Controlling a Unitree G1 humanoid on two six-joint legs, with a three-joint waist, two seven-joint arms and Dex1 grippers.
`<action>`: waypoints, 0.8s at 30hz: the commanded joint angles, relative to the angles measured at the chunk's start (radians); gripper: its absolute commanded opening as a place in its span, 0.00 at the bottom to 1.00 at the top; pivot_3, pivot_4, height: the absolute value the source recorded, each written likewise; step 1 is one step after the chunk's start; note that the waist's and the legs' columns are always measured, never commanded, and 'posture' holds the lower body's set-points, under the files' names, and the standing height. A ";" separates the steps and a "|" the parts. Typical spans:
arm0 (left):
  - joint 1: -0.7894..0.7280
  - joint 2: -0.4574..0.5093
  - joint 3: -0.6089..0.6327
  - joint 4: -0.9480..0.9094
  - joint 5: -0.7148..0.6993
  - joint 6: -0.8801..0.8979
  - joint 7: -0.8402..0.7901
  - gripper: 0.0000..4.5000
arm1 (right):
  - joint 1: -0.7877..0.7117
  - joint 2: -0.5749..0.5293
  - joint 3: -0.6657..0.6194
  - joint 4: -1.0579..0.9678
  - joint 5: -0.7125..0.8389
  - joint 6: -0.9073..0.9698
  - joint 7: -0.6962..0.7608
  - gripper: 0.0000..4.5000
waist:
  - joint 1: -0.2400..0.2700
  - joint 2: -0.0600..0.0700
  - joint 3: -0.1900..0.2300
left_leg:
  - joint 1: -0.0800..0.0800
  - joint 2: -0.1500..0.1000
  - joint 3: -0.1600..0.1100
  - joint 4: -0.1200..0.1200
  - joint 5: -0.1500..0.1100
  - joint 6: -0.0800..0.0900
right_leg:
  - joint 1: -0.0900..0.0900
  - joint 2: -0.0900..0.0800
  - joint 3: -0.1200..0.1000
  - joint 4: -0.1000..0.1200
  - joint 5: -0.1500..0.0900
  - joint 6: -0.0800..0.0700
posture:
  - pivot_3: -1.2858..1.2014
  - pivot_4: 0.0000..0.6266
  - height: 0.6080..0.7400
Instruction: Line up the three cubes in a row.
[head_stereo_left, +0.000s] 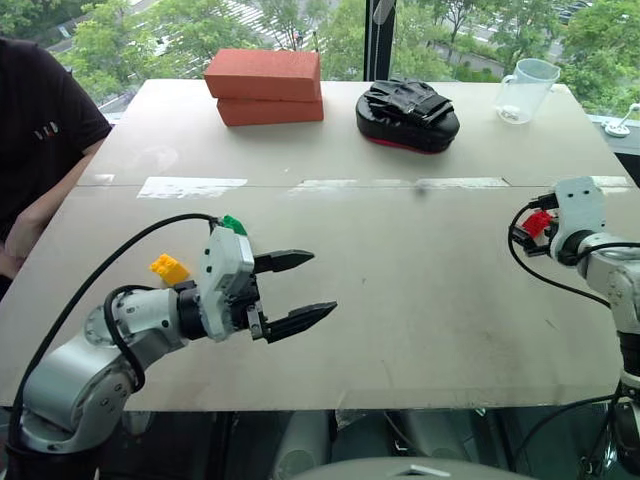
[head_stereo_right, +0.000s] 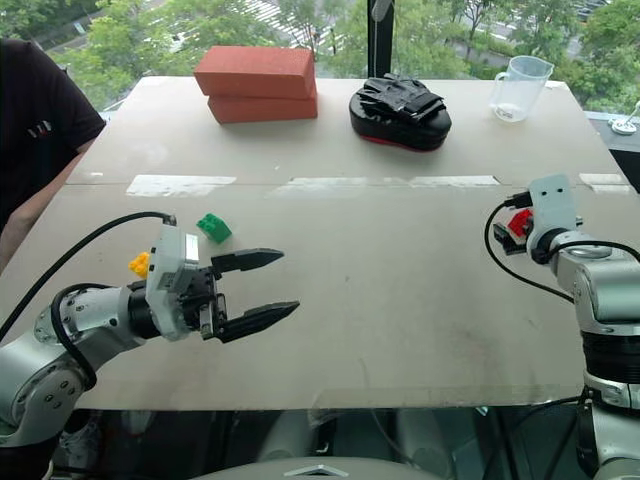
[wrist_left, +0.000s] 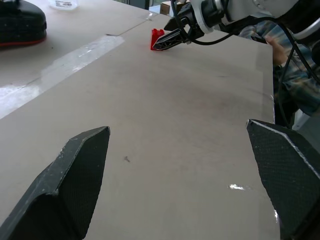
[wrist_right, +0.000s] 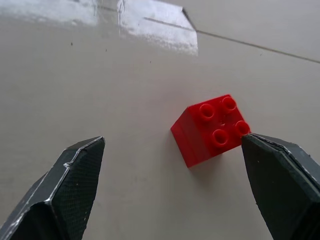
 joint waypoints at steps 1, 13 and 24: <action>-0.012 0.020 0.021 -0.027 -0.033 -0.001 -0.019 1.00 | -0.070 -0.066 0.017 0.090 -0.040 -0.092 0.096 1.00 | 0.000 0.000 0.000 | 0.000 0.000 0.000 0.000 0.000 0.000 | 0.000 0.000 0.000 0.000 0.000 0.000 | 0.52 0.24 0.98; -0.018 0.018 0.024 -0.041 -0.065 -0.008 -0.015 1.00 | -0.355 -0.077 0.196 0.569 -0.184 -0.253 0.329 1.00 | -0.003 0.000 0.000 | 0.000 0.000 0.001 0.000 0.000 0.000 | -0.001 0.000 0.000 0.001 0.000 0.000 | 0.52 0.24 0.98; -0.003 0.020 0.029 -0.064 -0.086 0.005 0.039 1.00 | -0.401 -0.088 0.240 0.644 -0.259 -0.235 0.435 0.81 | -0.001 0.000 0.000 | -0.001 0.000 0.000 0.000 0.000 -0.001 | -0.002 0.000 0.000 0.001 0.000 0.000 | 0.52 0.24 0.98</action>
